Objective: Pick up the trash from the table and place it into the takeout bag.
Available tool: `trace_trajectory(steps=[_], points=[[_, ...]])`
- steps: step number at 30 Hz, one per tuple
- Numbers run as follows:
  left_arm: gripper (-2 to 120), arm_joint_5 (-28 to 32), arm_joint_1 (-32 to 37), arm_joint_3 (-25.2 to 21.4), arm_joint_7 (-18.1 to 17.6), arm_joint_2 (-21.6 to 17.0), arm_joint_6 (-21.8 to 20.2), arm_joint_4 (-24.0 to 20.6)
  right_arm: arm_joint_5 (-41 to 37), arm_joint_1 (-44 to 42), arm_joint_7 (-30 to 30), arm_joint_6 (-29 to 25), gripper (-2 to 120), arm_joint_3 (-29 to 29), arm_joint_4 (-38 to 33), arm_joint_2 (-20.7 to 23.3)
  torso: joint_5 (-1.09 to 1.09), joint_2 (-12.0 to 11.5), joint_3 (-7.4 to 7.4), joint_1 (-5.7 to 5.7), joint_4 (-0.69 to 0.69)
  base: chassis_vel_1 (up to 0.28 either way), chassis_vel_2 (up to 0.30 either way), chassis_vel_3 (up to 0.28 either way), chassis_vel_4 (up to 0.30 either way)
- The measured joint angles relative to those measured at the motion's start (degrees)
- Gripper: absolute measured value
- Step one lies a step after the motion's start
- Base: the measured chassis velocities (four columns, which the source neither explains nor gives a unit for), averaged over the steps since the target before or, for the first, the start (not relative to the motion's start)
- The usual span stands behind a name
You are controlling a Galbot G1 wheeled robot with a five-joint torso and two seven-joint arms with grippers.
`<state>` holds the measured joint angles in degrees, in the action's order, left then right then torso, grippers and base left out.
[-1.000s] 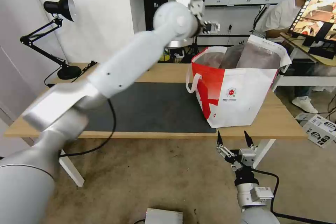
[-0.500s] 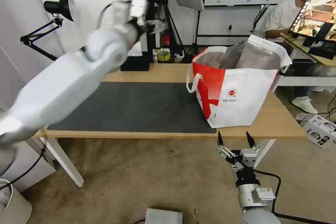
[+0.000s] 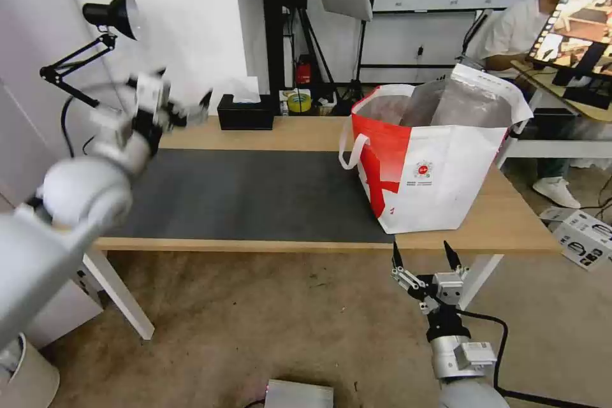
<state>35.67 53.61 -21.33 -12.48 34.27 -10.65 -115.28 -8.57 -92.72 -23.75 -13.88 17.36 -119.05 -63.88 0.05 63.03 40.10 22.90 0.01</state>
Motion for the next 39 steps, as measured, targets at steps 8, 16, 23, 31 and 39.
trace_trajectory(steps=[8, 16, 23, 31, 39], points=[[100, -4.42, 10.29, -5.06, -0.4, 7.16, 5.07, -0.14, 0.62, -2.91, 0.54, -0.63, 100, 2.79, -0.92, -1.38, -0.03, 0.0, 0.0, 0.01, -0.04, 0.0, 0.0, 0.0, 0.0], [100, -9.41, 23.96, -12.71, 0.62, 16.21, 12.16, -1.44, 0.62, -3.48, 1.12, -0.99, 100, 2.93, -0.92, -1.79, -0.05, 0.0, 0.0, 0.01, 0.0, 0.0, 0.0, 0.0, 0.0], [100, -13.79, 32.1, -16.53, 2.87, 23.94, 17.46, -0.98, 0.83, -3.63, 1.48, -1.37, 100, 3.1, -0.7, -2.02, -0.05, -0.01, 0.0, 0.0, -0.01, 0.0, 0.0, 0.0, 0.0], [100, -17.04, 38.33, -18.16, 7.38, 30.55, 24.15, 0.74, 2.52, -3.64, 1.95, -2.19, 100, 3.26, 0.22, -2.79, -0.04, 0.0, 0.01, 0.01, 0.0, 0.0, 0.0, 0.0, 0.0], [100, -19.52, 40.6, -16.86, 9.98, 35.11, 29.73, 4.1, 4.03, -3.86, 1.62, -2.77, 100, 3.83, 1.36, -3.37, -0.05, -0.01, 0.01, 0.01, -0.01, 0.0, 0.0, 0.0, 0.0]])
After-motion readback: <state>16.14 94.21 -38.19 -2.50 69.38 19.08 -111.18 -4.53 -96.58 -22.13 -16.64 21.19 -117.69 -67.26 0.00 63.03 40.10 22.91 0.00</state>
